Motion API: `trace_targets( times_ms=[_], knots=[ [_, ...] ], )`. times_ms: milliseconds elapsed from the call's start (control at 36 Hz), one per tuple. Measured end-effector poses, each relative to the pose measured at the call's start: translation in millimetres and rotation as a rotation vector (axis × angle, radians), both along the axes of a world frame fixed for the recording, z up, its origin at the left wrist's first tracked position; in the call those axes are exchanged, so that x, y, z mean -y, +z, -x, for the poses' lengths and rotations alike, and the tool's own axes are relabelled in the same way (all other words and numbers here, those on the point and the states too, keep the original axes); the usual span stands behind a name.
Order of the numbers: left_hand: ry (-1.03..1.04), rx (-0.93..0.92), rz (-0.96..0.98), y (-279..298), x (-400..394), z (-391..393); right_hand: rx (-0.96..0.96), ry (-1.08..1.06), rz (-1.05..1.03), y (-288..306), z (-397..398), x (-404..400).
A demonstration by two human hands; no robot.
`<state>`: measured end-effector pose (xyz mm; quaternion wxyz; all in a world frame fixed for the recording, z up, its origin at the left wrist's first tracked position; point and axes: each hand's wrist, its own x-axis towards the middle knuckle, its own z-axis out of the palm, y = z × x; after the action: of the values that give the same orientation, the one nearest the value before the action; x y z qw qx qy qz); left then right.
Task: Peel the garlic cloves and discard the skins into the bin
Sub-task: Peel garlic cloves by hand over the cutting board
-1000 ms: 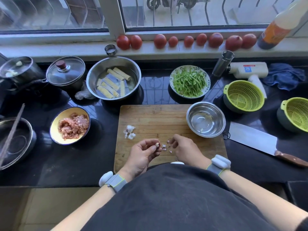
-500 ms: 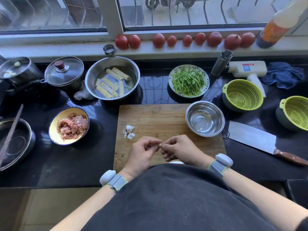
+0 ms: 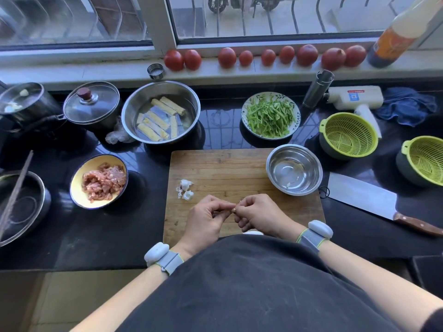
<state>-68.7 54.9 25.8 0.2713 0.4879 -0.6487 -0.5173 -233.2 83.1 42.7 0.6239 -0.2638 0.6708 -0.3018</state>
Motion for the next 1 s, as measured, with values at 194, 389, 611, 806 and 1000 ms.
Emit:
trace_targets(
  times_ms=[194, 389, 611, 806, 1000],
  knots=[
    [0.027, -0.031, -0.071, -2.2, 1.2, 0.9, 0.002, 0.012, 0.003, -2.7, 2.1, -0.2],
    [0.146, -0.208, -0.402, -4.7, -0.5, 1.8, 0.104, -0.011, 0.014, -1.0, 0.4, -0.8],
    [0.131, -0.163, -0.382, -7.1, 0.9, 0.5, 0.19, -0.018, -0.008, 1.3, -0.1, 0.3],
    [0.089, -0.043, -0.153, -5.2, 0.9, 0.8, 0.066, 0.076, 0.072, -3.1, 1.6, -0.9],
    [0.045, 0.036, 0.043, -3.8, 2.0, -0.3, 0.077, 0.071, 0.083, -5.3, 2.2, 0.0]
  ],
)
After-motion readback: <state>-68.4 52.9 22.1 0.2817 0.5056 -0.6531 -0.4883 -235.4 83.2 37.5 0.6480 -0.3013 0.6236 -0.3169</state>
